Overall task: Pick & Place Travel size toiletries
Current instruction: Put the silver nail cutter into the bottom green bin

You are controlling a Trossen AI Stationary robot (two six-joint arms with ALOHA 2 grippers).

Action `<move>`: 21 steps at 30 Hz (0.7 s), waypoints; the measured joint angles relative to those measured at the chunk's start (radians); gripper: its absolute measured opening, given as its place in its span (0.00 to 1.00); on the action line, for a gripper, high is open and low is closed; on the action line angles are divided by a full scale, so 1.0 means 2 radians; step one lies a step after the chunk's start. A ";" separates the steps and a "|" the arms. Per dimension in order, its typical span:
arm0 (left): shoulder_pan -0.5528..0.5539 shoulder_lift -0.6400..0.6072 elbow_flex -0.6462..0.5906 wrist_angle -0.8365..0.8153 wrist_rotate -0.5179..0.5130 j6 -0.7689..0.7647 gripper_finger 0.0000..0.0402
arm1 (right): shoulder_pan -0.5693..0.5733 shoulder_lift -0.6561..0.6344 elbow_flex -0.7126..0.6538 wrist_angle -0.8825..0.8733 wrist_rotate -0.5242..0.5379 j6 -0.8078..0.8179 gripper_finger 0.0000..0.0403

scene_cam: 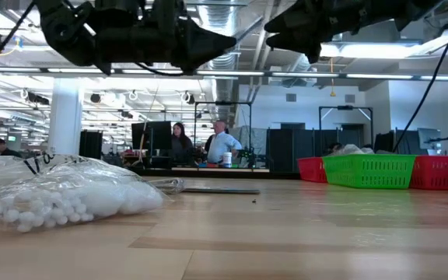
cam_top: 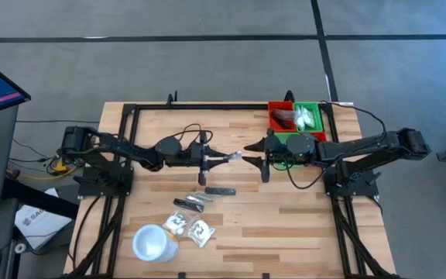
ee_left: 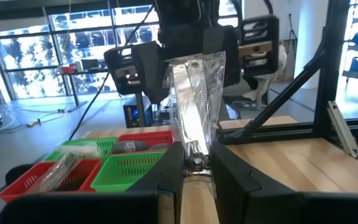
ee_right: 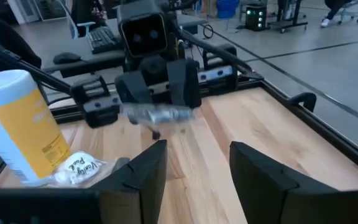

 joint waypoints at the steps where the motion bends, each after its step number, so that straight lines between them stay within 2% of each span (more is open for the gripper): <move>1: 0.000 0.006 0.004 0.000 0.000 0.000 0.12 | 0.002 0.000 0.000 0.000 0.000 0.000 0.41; 15: 0.000 0.056 0.063 0.002 0.014 0.015 0.12 | 0.019 0.000 0.000 0.014 -0.002 -0.026 0.40; 21: 0.000 0.056 0.064 0.004 0.014 0.018 0.12 | 0.018 0.000 0.000 0.027 -0.002 -0.033 0.31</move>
